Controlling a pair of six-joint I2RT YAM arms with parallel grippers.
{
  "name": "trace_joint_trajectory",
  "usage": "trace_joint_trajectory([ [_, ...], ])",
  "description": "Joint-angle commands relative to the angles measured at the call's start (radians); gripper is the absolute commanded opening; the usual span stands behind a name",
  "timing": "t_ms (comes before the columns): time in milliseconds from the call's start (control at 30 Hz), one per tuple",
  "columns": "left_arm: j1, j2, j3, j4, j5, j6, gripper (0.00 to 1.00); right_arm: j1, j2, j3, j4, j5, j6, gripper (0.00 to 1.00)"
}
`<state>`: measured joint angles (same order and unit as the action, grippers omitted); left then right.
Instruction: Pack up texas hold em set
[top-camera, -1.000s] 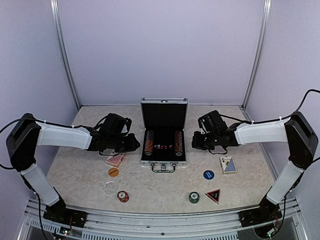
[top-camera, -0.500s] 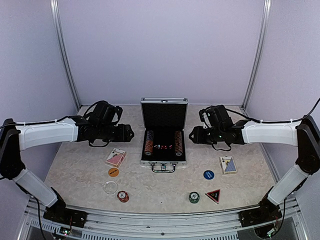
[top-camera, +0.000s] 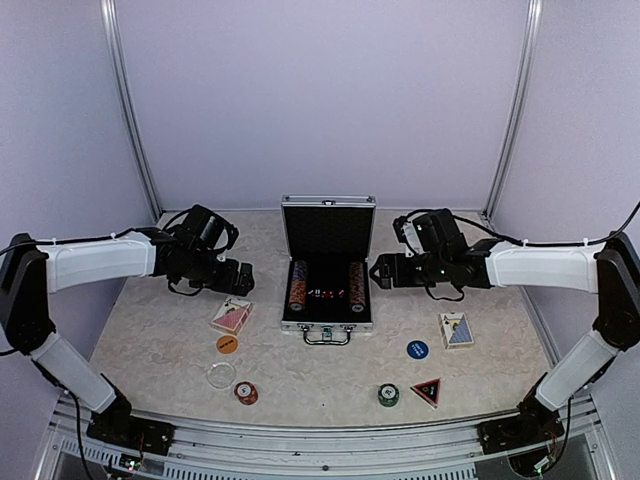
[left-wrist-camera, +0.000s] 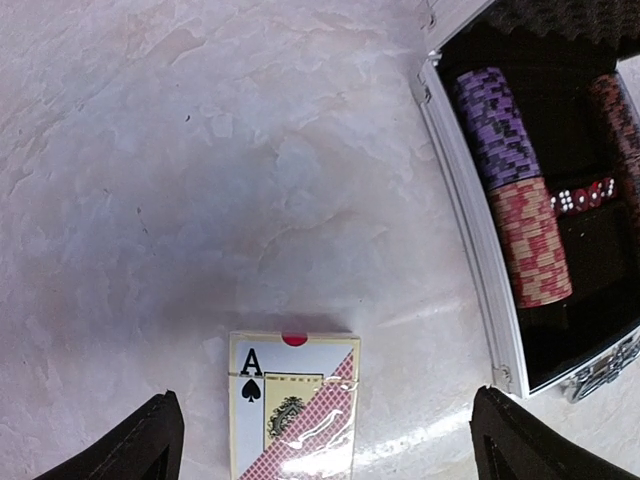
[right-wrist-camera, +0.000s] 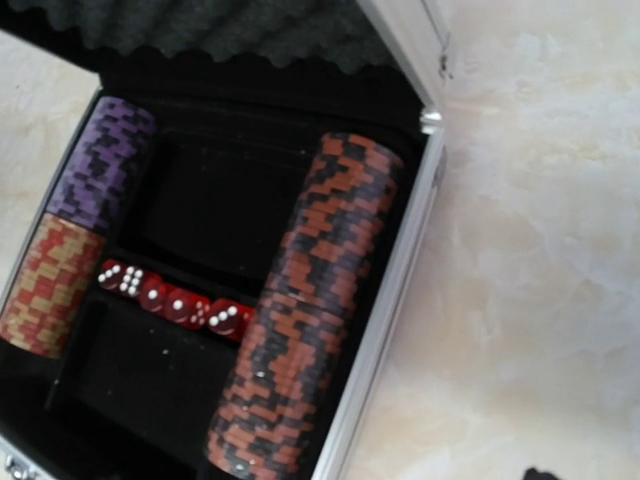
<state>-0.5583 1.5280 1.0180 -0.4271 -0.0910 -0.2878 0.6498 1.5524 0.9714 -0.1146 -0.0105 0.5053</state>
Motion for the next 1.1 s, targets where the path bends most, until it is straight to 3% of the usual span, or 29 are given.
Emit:
trace_joint_trajectory([
  [0, 0.018, 0.035, 0.010, -0.016, 0.032, 0.092, 0.99, -0.014, -0.037, 0.011, 0.005, -0.029, -0.033, 0.86],
  [700, 0.045, 0.146, -0.001, -0.036, 0.046, 0.149, 0.99, -0.039, -0.095, -0.016, 0.010, -0.077, -0.097, 0.86],
  [1067, 0.050, 0.211, -0.010, -0.043, 0.046, 0.154, 0.93, -0.056, -0.138, -0.037, 0.012, -0.083, -0.113, 0.86],
])
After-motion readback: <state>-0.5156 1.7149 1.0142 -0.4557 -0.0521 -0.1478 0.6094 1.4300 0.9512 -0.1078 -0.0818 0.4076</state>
